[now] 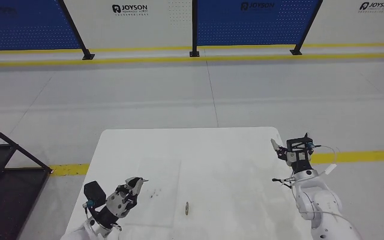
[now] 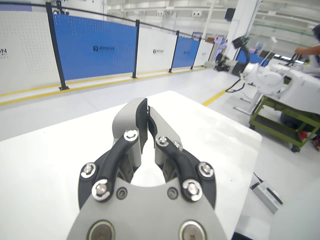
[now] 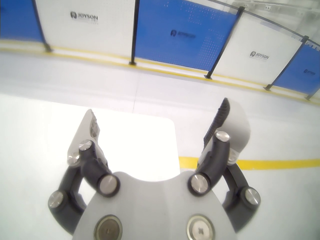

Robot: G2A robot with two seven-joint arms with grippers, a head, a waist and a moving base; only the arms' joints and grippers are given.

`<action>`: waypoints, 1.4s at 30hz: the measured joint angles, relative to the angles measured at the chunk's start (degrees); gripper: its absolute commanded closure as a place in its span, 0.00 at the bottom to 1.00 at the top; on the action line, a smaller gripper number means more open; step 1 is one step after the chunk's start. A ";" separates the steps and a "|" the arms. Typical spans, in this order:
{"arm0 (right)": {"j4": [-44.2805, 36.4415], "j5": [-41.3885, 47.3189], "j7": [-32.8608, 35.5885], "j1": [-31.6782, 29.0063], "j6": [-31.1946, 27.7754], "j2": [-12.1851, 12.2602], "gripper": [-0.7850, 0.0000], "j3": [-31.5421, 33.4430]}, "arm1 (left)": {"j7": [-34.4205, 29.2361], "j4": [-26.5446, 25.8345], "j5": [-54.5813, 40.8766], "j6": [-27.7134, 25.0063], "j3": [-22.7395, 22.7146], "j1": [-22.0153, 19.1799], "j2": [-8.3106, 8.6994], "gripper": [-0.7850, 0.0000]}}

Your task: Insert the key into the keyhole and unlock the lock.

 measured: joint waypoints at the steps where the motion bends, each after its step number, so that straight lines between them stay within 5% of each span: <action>1: -0.60 -1.02 -0.46 -1.05 -1.60 -0.06 0.00 -1.59 | 2.65 1.12 0.41 -1.12 0.23 -0.31 -0.02 1.00; 10: -4.86 -14.09 -1.51 -8.92 -14.17 -0.45 0.00 -18.92 | 6.47 3.42 1.74 -1.87 0.56 -1.17 -0.05 1.00; 16: 0.71 -17.32 1.56 -5.45 -18.86 -1.88 0.00 -32.03 | 6.48 3.42 1.74 -1.87 0.56 -1.17 -0.05 1.00; 22: 6.83 -13.28 2.77 -1.70 -16.00 -3.62 0.00 -38.94 | 6.48 3.42 1.74 -1.87 0.56 -1.18 -0.05 1.00; 24: 8.43 -12.66 3.23 -0.63 -14.56 -4.08 0.46 -40.23 | 6.48 3.42 1.74 -1.87 0.56 -1.18 -0.05 1.00; 25: 9.38 -12.56 3.46 0.07 -13.38 -4.40 0.51 -41.07 | 6.48 3.42 1.74 -1.87 0.56 -1.17 -0.05 1.00; 37: 13.91 -12.48 4.72 3.91 -5.48 -6.18 0.65 -45.45 | 6.48 3.42 1.74 -1.87 0.56 -1.17 -0.05 1.00; 42: 15.10 -12.51 4.62 4.74 -3.28 -6.61 0.94 -46.28 | 6.48 3.42 1.74 -1.87 0.56 -1.17 -0.05 1.00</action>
